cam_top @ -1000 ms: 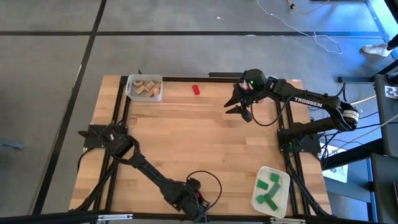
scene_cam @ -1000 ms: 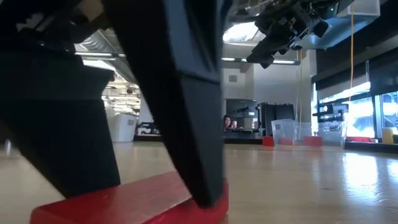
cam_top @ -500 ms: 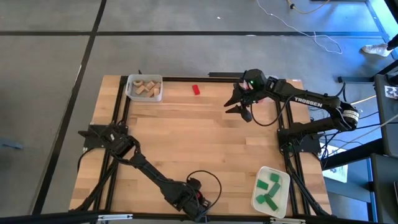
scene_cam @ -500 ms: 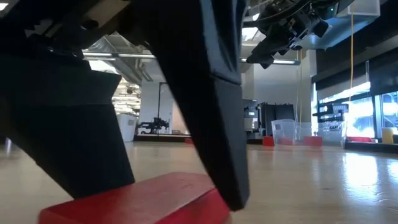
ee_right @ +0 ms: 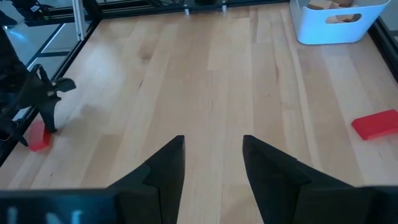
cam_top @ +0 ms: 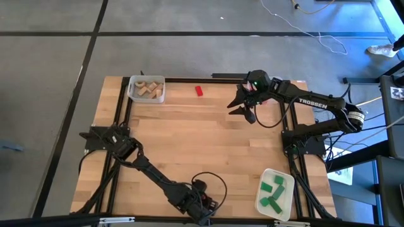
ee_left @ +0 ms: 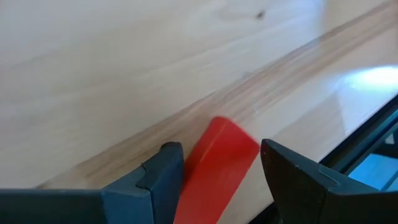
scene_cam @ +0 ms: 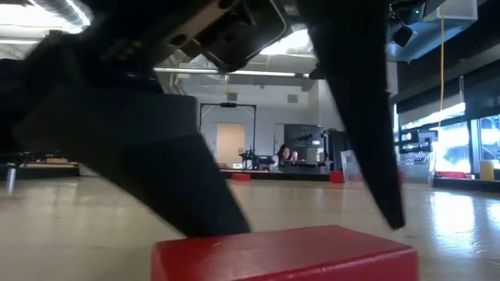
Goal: Sort & place blocks by color
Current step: Put the red block into the transparent bin
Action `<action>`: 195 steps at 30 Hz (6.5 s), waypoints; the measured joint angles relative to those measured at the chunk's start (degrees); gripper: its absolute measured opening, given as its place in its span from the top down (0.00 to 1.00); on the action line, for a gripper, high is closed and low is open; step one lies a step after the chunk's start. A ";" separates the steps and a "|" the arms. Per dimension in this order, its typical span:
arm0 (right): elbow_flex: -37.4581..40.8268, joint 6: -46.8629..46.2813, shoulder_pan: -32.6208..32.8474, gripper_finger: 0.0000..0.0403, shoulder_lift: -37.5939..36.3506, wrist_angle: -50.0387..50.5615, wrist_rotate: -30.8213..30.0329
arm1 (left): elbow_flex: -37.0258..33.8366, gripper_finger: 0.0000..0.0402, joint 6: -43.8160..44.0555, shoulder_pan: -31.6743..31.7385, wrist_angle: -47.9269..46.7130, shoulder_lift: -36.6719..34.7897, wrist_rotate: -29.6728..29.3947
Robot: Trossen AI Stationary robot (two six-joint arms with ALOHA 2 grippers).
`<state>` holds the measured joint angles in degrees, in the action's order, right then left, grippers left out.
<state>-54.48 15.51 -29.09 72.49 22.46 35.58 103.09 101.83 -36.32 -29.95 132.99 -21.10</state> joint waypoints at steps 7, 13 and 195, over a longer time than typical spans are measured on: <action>0.00 0.00 0.00 0.60 0.00 0.01 -0.09 | 0.00 0.49 0.88 0.03 -0.07 0.00 -1.28; 0.00 0.00 0.01 0.60 0.00 0.02 -0.07 | 0.00 0.49 -5.26 0.03 -1.19 -0.03 -0.67; -0.04 57.83 25.93 0.86 6.21 -36.49 -18.75 | 0.07 0.66 -82.83 43.34 -23.40 -37.35 40.39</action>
<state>-54.52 73.34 -3.16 78.70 -14.03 16.83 103.15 19.00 7.01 -53.34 95.64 19.29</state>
